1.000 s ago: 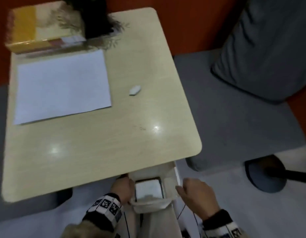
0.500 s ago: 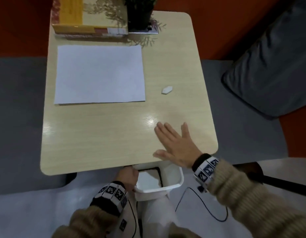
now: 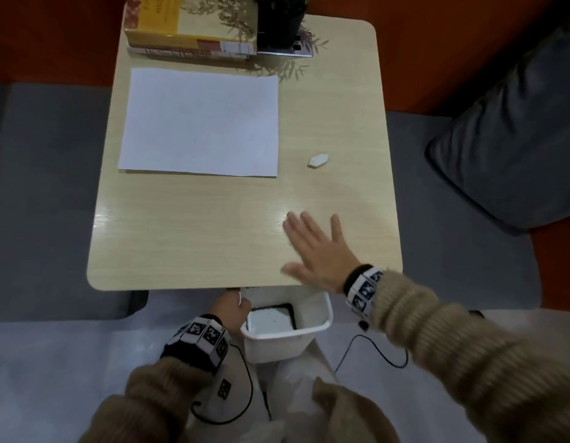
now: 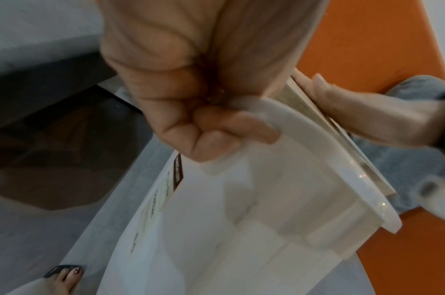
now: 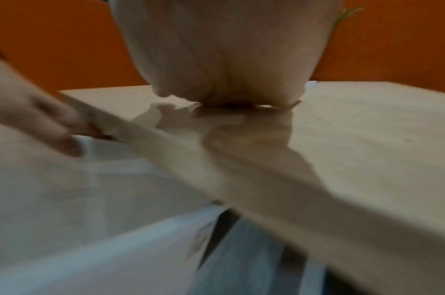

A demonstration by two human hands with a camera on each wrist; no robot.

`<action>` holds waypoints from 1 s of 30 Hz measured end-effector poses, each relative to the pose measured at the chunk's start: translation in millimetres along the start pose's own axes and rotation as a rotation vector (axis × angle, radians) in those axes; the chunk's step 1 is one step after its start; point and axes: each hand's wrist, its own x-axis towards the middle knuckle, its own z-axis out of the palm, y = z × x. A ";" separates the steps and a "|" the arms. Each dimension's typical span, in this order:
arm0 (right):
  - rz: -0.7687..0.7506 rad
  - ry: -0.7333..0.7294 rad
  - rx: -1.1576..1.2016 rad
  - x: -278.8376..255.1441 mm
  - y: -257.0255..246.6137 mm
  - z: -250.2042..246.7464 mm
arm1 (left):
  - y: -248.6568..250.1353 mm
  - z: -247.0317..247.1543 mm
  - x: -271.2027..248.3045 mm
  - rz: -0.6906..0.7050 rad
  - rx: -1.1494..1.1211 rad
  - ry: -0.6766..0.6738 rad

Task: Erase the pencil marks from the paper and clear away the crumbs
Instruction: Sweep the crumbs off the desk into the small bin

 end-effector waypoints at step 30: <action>-0.136 0.065 -0.046 -22.3 -24.9 17.0 | -4.2 -10.2 -14.3 -0.021 -0.110 0.031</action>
